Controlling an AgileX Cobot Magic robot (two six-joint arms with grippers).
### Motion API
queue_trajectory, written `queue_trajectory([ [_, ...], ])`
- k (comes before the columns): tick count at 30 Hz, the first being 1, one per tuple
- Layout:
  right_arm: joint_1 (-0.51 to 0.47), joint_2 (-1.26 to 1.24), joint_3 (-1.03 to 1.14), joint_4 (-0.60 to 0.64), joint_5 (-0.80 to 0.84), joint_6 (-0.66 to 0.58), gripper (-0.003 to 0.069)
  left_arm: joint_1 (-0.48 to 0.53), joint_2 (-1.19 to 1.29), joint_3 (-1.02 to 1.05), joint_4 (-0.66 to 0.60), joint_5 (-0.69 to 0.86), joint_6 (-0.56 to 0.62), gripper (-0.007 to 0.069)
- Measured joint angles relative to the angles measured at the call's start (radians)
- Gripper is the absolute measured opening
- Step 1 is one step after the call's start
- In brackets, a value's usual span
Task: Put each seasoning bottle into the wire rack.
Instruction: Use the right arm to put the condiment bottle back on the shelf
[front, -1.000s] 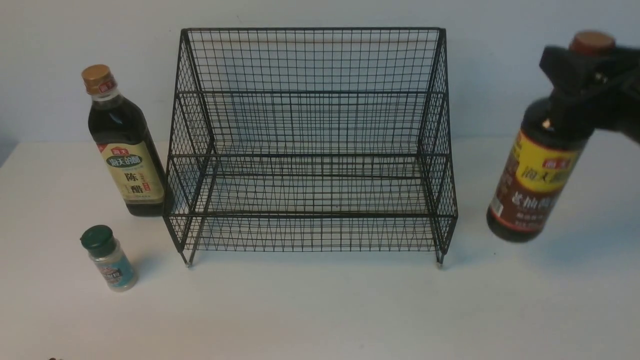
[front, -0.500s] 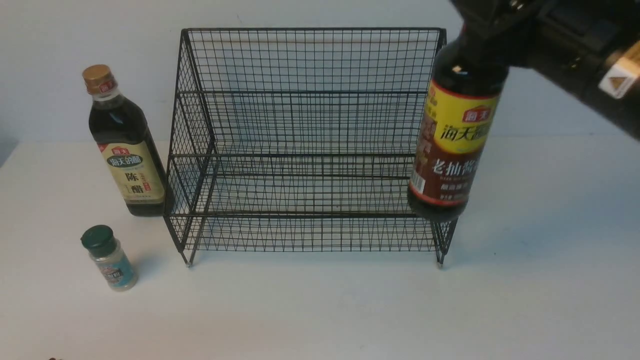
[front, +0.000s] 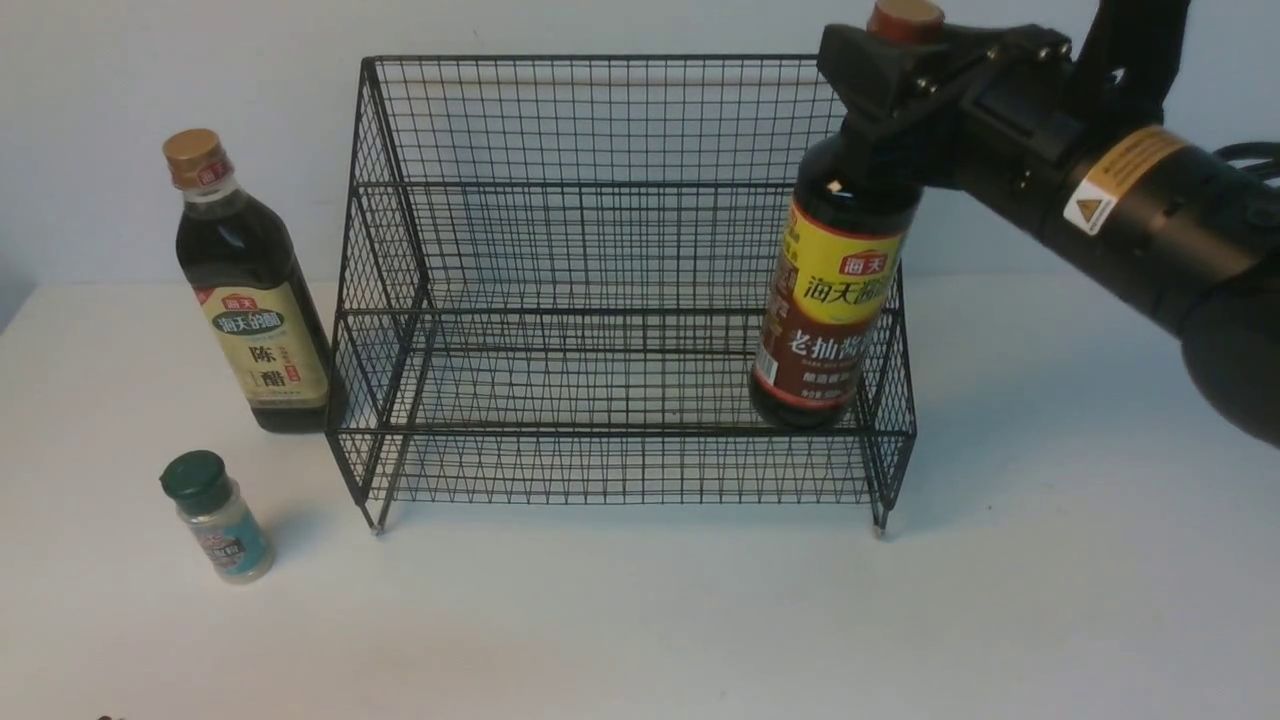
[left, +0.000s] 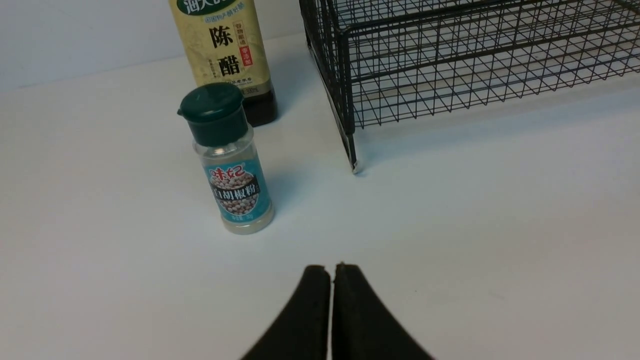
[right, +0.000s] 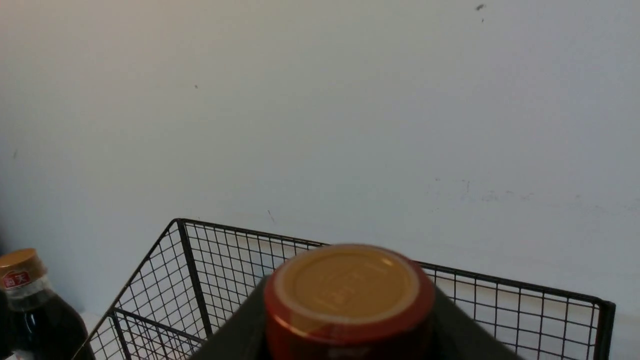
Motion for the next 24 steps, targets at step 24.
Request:
queue_trajectory([
  [24, -0.012, 0.060, -0.294, -0.029, 0.103, -0.075, 0.0275, 0.000, 0.000, 0.000, 0.000, 0.000, 0.000, -0.0005],
])
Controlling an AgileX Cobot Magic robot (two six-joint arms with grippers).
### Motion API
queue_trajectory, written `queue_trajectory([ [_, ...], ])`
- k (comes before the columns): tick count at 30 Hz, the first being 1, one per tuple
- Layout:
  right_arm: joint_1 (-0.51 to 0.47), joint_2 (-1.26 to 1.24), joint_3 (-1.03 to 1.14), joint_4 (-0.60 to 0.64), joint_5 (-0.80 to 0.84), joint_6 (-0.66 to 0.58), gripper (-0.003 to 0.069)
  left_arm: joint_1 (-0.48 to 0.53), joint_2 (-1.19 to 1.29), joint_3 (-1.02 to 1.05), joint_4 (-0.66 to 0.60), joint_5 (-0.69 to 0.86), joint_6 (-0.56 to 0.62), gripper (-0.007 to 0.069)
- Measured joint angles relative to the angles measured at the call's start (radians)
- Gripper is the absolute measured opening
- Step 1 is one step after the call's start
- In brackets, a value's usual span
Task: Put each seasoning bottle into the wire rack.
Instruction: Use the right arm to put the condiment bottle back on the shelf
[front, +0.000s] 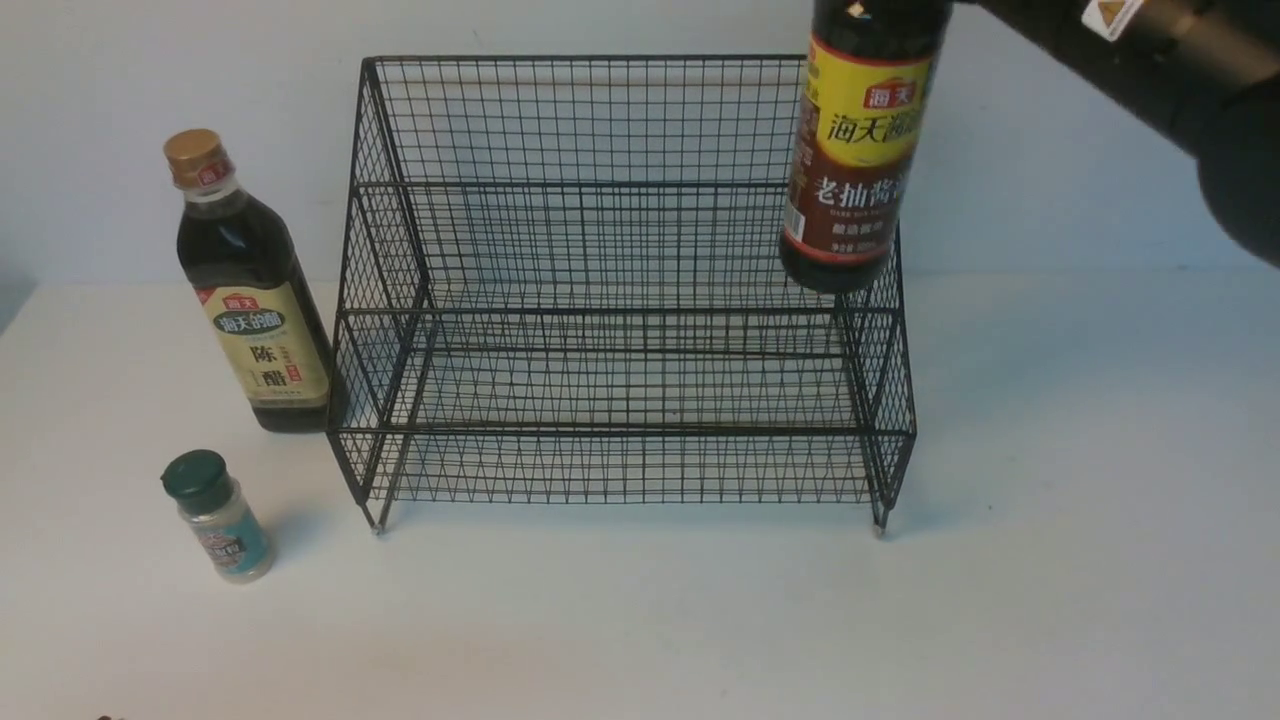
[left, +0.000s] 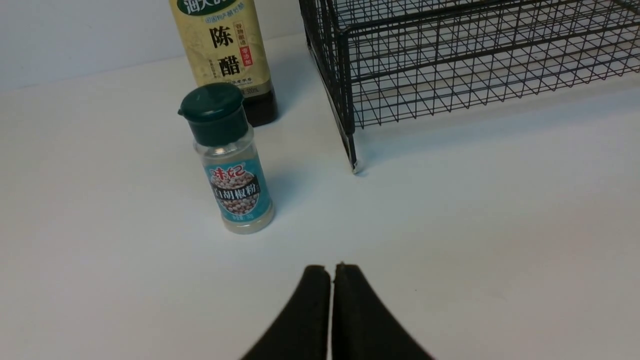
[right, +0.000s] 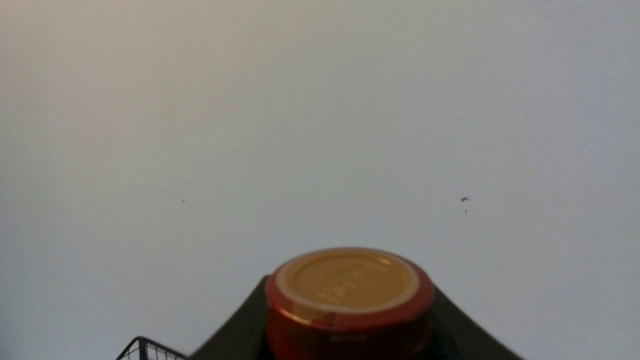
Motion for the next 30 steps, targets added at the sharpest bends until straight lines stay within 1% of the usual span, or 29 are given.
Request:
queue_trajectory([
  [7, -0.006, 0.136, -0.089, 0.000, 0.006, -0.002, 0.0275, 0.000, 0.000, 0.000, 0.000, 0.000, 0.000, -0.0005],
  [14, -0.006, 0.219, -0.094, 0.000, 0.019, 0.004, 0.0275, 0.000, 0.000, 0.000, 0.000, 0.000, 0.000, -0.0005],
  [17, -0.006, 0.231, -0.094, 0.000, 0.048, 0.023, 0.0275, 0.000, 0.000, 0.000, 0.000, 0.000, 0.000, -0.0005],
  [24, -0.006, 0.232, -0.097, 0.000, 0.160, 0.107, 0.0275, 0.000, 0.000, 0.000, 0.000, 0.000, 0.000, -0.0005],
  [27, -0.005, 0.231, -0.099, 0.005, 0.268, 0.156, 0.0275, 0.000, 0.000, 0.000, 0.000, 0.000, 0.000, -0.0005],
  [29, -0.002, 0.229, -0.099, 0.011, 0.301, 0.164, 0.0275, 0.000, 0.000, 0.000, 0.000, 0.000, 0.000, -0.0005],
  [30, 0.000, 0.228, -0.099, 0.015, 0.343, 0.169, 0.0275, 0.000, 0.000, 0.000, 0.000, 0.000, 0.000, -0.0005],
])
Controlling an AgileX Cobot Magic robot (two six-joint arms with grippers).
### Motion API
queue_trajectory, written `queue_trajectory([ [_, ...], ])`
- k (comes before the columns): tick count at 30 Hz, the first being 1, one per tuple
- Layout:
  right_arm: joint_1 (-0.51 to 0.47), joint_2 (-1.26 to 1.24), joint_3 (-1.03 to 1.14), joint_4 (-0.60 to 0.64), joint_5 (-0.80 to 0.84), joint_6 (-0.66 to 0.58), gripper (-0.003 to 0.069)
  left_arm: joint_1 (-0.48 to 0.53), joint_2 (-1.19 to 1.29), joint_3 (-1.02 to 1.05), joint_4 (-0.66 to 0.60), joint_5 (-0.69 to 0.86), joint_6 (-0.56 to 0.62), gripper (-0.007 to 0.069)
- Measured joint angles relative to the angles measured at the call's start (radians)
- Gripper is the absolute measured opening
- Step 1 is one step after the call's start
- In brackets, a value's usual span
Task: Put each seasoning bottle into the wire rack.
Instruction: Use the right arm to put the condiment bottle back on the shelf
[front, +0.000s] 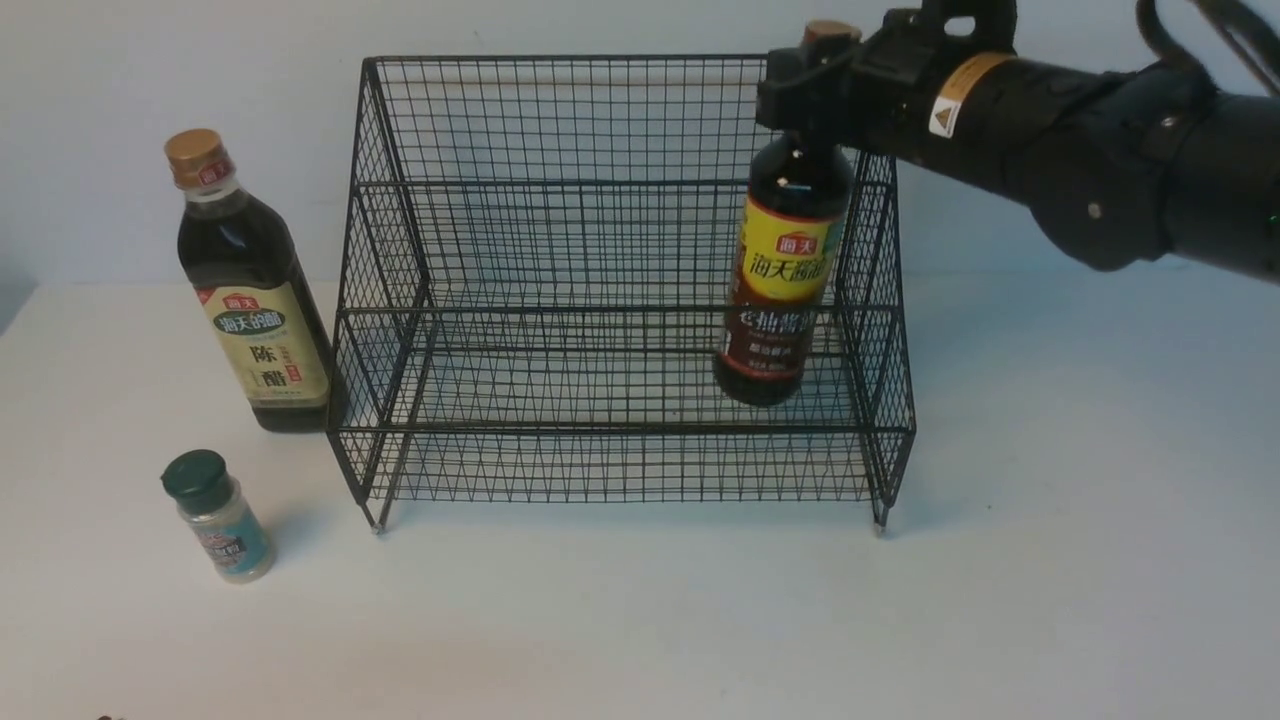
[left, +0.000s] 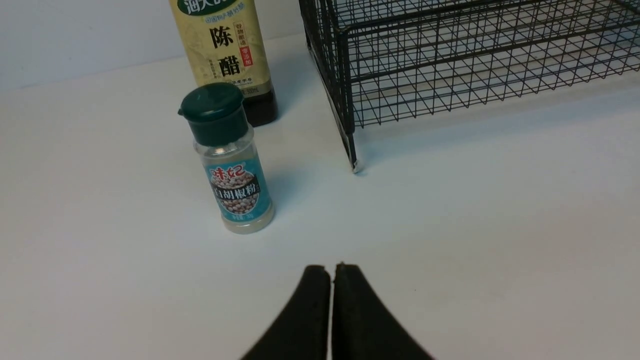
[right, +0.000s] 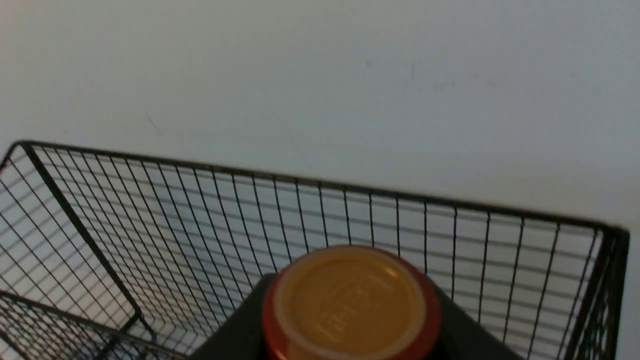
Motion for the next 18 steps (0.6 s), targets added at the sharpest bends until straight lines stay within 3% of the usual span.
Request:
queue_trajectory([
  [10, 0.002, -0.010, -0.011, 0.020, 0.107, -0.006, 0.0274, 0.000, 0.000, 0.000, 0.000, 0.000, 0.000, -0.0005],
  [18, 0.039, -0.011, -0.011, 0.028, 0.109, -0.128, 0.0274, 0.000, 0.000, 0.000, 0.000, 0.000, 0.000, -0.0005],
])
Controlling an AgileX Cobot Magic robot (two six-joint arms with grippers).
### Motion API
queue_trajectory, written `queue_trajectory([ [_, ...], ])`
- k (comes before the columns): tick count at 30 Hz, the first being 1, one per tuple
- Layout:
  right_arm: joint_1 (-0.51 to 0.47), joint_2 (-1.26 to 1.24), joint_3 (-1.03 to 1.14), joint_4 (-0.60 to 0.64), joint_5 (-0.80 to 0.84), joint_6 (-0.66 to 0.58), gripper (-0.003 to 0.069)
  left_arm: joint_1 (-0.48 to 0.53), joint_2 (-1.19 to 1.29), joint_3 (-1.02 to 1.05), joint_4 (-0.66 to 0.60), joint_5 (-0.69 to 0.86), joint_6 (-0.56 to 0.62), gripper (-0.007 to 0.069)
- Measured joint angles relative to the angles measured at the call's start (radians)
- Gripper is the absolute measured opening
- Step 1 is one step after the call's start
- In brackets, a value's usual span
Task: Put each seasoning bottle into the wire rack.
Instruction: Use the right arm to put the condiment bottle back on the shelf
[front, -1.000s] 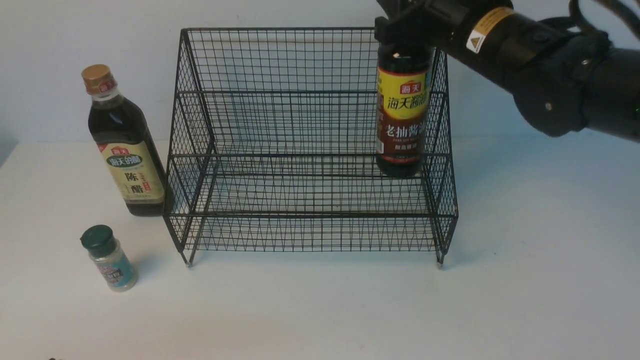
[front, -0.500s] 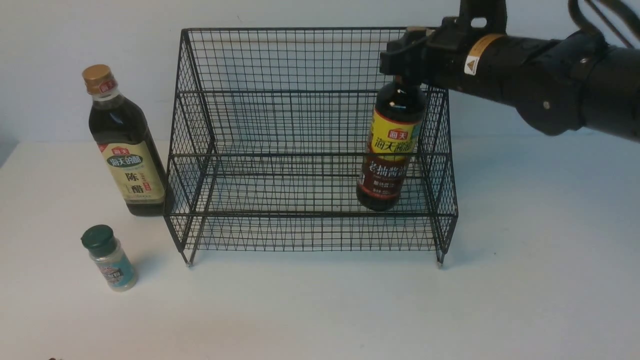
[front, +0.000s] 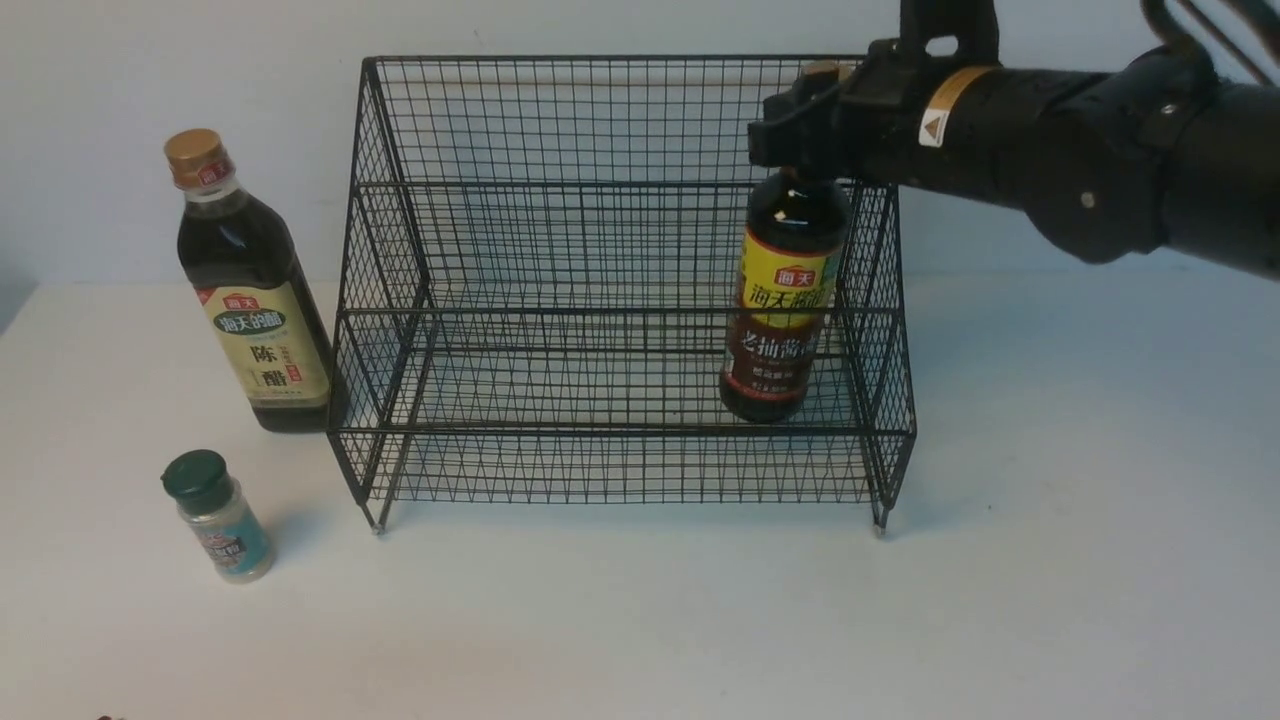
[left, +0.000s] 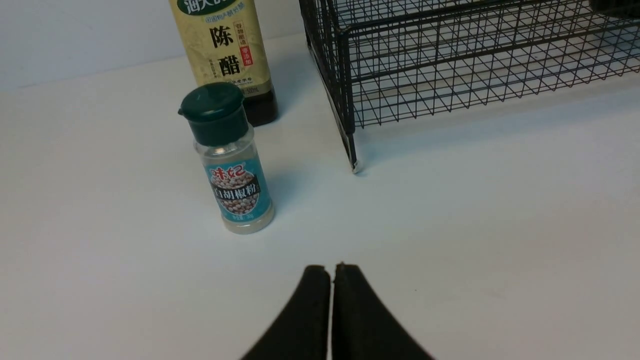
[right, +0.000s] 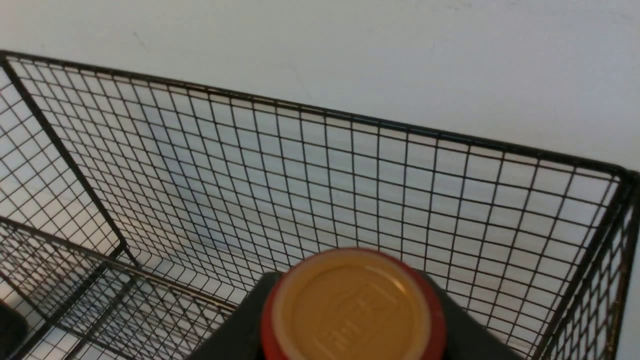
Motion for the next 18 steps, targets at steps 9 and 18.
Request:
queue_trajectory([
  [9, 0.024, 0.000, 0.000, -0.002, 0.000, -0.015, 0.0381, 0.000, 0.000, 0.000, 0.000, 0.000, 0.000, -0.0005],
  [18, 0.035, -0.061, 0.000, -0.002, 0.009, -0.017, 0.0538, 0.000, 0.000, 0.000, 0.000, 0.000, 0.000, -0.0005],
])
